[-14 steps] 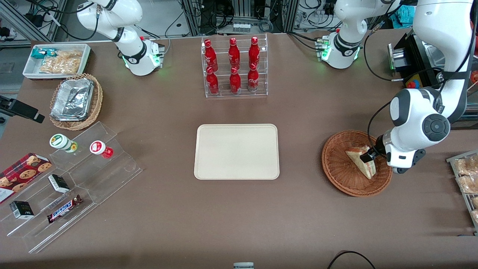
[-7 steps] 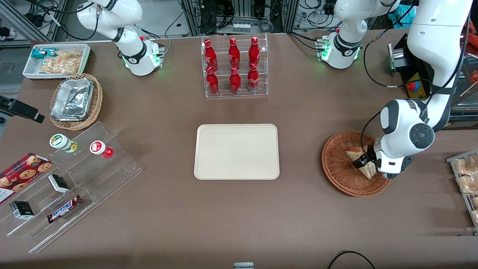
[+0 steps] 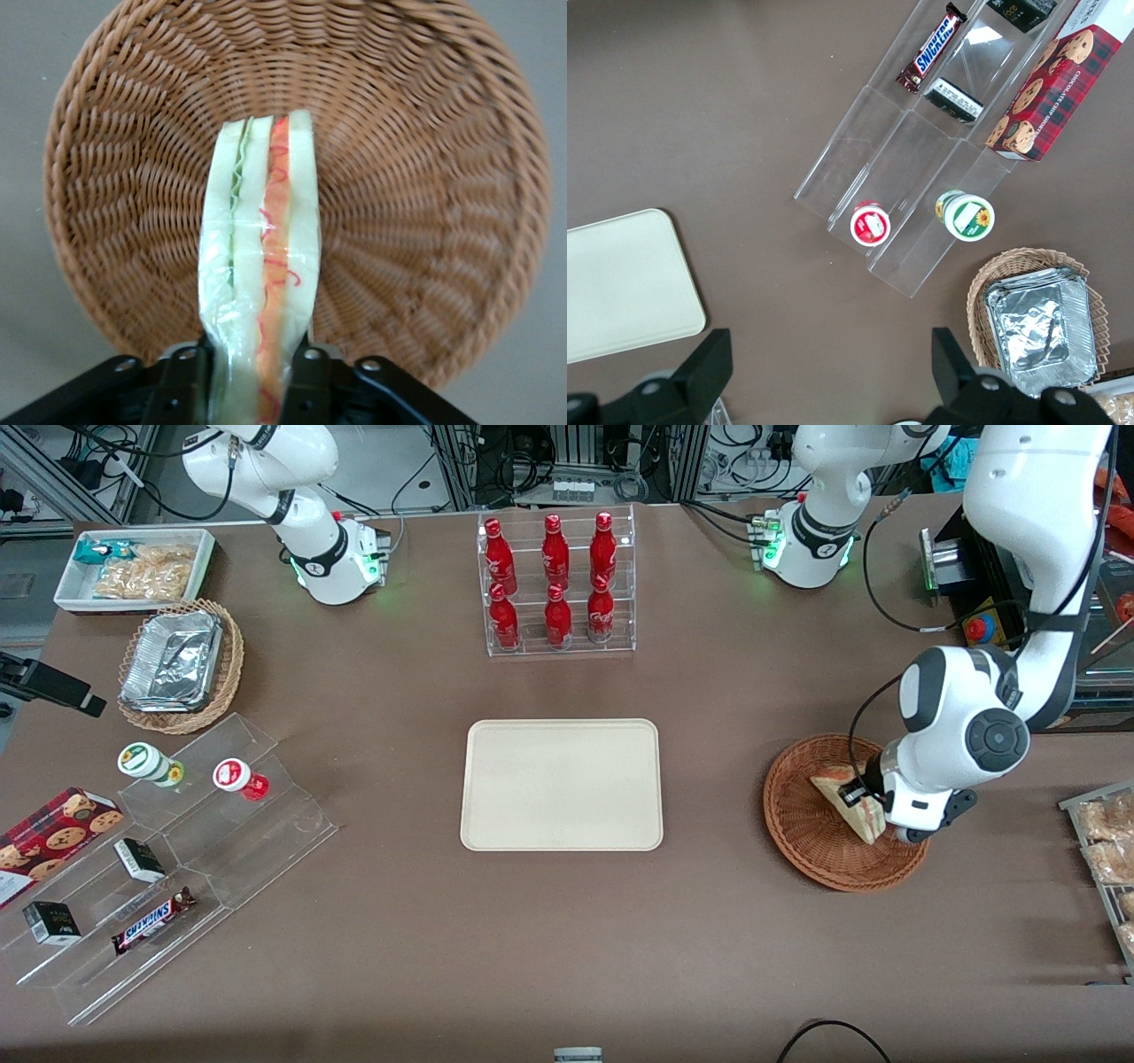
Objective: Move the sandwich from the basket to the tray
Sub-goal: 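Lift the sandwich and carry it over the cream tray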
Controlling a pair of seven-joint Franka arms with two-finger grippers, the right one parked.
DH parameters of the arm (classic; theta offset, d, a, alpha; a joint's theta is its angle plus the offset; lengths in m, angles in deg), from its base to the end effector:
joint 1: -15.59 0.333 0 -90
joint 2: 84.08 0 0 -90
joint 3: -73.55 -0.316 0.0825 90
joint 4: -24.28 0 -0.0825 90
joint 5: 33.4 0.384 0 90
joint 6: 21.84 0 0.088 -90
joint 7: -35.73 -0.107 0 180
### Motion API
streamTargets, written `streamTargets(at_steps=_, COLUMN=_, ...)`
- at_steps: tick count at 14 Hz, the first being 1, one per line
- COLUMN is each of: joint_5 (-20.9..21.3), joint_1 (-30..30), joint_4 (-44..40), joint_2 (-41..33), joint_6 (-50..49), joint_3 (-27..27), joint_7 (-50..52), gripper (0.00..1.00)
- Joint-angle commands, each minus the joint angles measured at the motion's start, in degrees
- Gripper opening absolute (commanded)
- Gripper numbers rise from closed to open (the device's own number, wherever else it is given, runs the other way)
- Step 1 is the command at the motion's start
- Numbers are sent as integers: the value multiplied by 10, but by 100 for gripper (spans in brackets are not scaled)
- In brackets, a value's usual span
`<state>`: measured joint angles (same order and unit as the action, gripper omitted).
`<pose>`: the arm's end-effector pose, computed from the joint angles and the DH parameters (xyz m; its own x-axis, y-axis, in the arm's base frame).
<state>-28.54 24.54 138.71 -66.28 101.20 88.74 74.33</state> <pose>0.5825 -0.0558 0.2979 0.8588 0.4967 -0.1252 0.4905 -0.8679 -0.0786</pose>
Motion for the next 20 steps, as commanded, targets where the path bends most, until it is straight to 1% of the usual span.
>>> streamTargets(at_steps=1, joint_5=5, joint_1=-55, joint_4=-3, joint_2=-61, joint_6=-51, joint_3=19, joint_7=-3, gripper=13)
streamTargets(at_steps=3, joint_5=3, joint_1=-109, joint_4=-52, joint_2=-52, joint_6=-101, joint_3=75, joint_7=9, gripper=13)
streamTargets(at_steps=5, joint_5=2, joint_1=-120, joint_4=-97, joint_2=-28, joint_6=-131, joint_3=140, joint_7=29, gripper=13)
streamTargets(at_steps=6, joint_5=2, joint_1=-123, joint_4=-112, joint_2=-13, joint_6=-140, joint_3=164, joint_7=30, gripper=13)
streamTargets(at_steps=7, joint_5=2, joint_1=-132, joint_4=-126, joint_2=2, joint_6=-139, joint_3=174, joint_7=30, gripper=14)
streamTargets(at_steps=9, joint_5=3, joint_1=-173, joint_4=-170, joint_2=41, joint_6=-141, joint_3=175, joint_7=35, gripper=14)
streamTargets(at_steps=11, joint_5=15, joint_1=-225, joint_4=-244, joint_2=109, joint_6=-155, joint_3=170, joint_7=82, gripper=15)
streamTargets(at_steps=12, joint_5=49, joint_1=-241, joint_4=-296, joint_2=149, joint_6=-196, joint_3=170, joint_7=96, gripper=15)
streamTargets(at_steps=13, joint_5=75, joint_1=-255, joint_4=-340, joint_2=185, joint_6=-233, joint_3=170, joint_7=112, gripper=15)
streamTargets(at_steps=14, joint_5=87, joint_1=-275, joint_4=-376, joint_2=215, joint_6=-243, joint_3=170, joint_7=138, gripper=15)
streamTargets(at_steps=15, joint_5=92, joint_1=-294, joint_4=-404, joint_2=242, joint_6=-240, joint_3=168, joint_7=166, gripper=15)
streamTargets(at_steps=17, joint_5=123, joint_1=-320, joint_4=-454, joint_2=289, joint_6=-230, joint_3=169, joint_7=190, gripper=16)
streamTargets(at_steps=19, joint_5=128, joint_1=-342, joint_4=-491, joint_2=325, joint_6=-210, joint_3=168, joint_7=199, gripper=18)
streamTargets(at_steps=20, joint_5=129, joint_1=-349, joint_4=-495, joint_2=333, joint_6=-199, joint_3=168, joint_7=207, gripper=19)
